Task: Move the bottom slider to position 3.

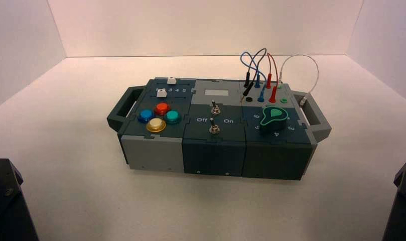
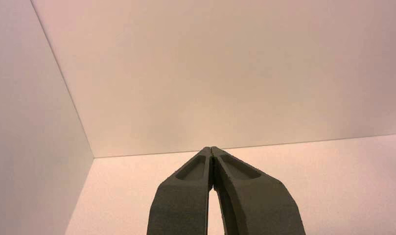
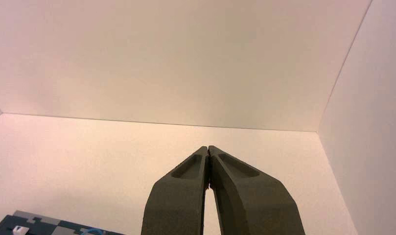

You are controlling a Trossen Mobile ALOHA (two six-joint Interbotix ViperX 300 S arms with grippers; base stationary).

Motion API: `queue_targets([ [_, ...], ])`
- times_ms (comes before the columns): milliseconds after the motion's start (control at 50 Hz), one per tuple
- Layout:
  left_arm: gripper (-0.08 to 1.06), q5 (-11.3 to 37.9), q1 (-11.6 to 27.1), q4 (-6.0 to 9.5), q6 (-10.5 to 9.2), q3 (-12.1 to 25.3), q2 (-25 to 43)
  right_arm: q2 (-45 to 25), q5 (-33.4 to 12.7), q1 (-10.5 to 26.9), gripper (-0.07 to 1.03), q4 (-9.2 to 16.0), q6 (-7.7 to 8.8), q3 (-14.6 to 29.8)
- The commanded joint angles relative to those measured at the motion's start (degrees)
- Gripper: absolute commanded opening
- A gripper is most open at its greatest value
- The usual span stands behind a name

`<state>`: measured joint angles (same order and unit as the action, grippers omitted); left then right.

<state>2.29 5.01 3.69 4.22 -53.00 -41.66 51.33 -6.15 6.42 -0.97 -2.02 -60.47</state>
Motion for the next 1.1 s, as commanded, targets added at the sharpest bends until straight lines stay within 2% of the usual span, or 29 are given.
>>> queue_targets([
  [20, -0.03, -0.3, -0.3, 0.09, 0.09, 1.3, -0.2, -0.3, 0.4, 0.3, -0.03, 0.2, -0.09, 1.8],
  [300, -0.03, 0.0, -0.3, 0.0, 0.09, 1.5, 0.0, -0.4, 0.4, 0.5, -0.02, 0.2, -0.09, 1.7],
  [420, -0.03, 2.1, -0.3, 0.09, 0.09, 2.2, 0.8, -1.1, 0.2, 0.7, -0.03, 0.2, -0.18, 1.7],
  [540, -0.03, 8.1, -0.3, 0.09, 0.0, 4.1, 2.0, -2.5, -2.0, 1.8, -0.03, 0.2, -0.18, 2.1],
  [680, -0.03, 21.1, 0.4, 0.44, -0.35, 8.9, 4.3, -5.1, -6.1, 4.5, -0.02, 0.2, -0.09, 3.4],
  [720, -0.03, 22.9, 0.7, 0.44, -0.35, 9.5, 4.9, -6.0, -7.1, 5.4, -0.02, 0.2, 0.0, 3.7],
  [840, -0.03, 26.4, 2.3, 0.44, -0.26, 9.4, 7.0, -9.1, -10.9, 8.7, -0.02, 0.1, 0.18, 4.7],
  [960, -0.03, 31.9, 5.3, 0.44, -0.18, 9.7, 9.6, -13.3, -16.1, 11.9, -0.02, 0.1, 0.62, 6.9],
  [1100, -0.03, 41.4, 8.6, 0.62, -0.44, 9.8, 11.3, -18.0, -20.7, 14.6, -0.02, 0.1, 0.62, 8.8],
])
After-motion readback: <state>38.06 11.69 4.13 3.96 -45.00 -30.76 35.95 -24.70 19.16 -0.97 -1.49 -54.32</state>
